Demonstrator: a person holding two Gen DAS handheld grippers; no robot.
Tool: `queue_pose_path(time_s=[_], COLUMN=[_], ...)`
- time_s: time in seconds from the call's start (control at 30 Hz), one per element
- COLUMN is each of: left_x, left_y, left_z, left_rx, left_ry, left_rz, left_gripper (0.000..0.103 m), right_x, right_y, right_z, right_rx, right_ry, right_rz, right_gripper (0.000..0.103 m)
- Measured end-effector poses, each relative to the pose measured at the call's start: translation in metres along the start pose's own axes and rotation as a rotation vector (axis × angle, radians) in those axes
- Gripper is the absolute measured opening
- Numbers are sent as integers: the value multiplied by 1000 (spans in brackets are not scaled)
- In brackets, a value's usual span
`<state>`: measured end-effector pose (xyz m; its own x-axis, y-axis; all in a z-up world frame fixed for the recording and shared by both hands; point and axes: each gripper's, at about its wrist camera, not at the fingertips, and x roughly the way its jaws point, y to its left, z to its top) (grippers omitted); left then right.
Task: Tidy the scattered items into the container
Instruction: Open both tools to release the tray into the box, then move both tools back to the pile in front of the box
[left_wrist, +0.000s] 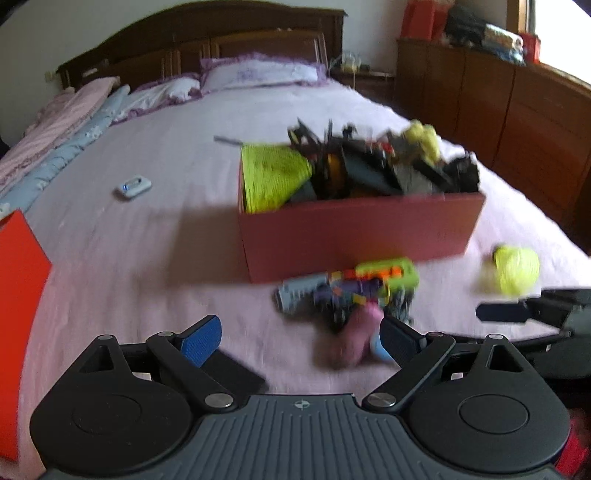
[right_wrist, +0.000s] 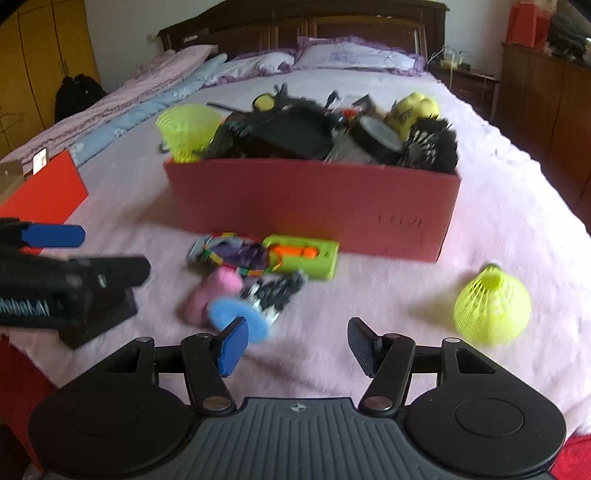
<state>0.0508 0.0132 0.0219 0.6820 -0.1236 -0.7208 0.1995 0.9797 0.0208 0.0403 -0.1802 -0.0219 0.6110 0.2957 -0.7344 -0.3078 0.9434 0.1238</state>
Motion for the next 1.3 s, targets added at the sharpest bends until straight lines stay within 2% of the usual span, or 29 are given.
queue_pose_path(time_s=[0.17, 0.27, 0.4, 0.7, 0.77, 0.83, 1.07, 1.3], left_x=[0, 1, 1, 2, 1, 0, 1, 4], left_y=[2, 8, 16, 22, 23, 23, 21, 15], left_z=[-25, -34, -40, -46, -46, -47, -48, -45], left_rx=[14, 7, -17, -51, -55, -57, -56, -48], left_ry=[45, 66, 74, 83, 82, 78, 79, 81], left_rz=[15, 4, -5, -21, -24, -26, -34, -44], left_gripper=[93, 93, 93, 93, 93, 93, 93, 93], right_x=[0, 6, 13, 41, 49, 54, 34, -2], right_y=[10, 18, 32, 67, 72, 74, 57, 34], right_z=[-2, 10, 22, 48, 49, 51, 43, 12], right_rx=[-25, -63, -121, -288, -315, -315, -242, -197], right_ry=[-1, -11, -25, -59, -49, -27, -77, -88], right_rz=[6, 33, 46, 37, 29, 22, 21, 0], right_gripper=[62, 58, 51, 50, 42, 8, 5, 4])
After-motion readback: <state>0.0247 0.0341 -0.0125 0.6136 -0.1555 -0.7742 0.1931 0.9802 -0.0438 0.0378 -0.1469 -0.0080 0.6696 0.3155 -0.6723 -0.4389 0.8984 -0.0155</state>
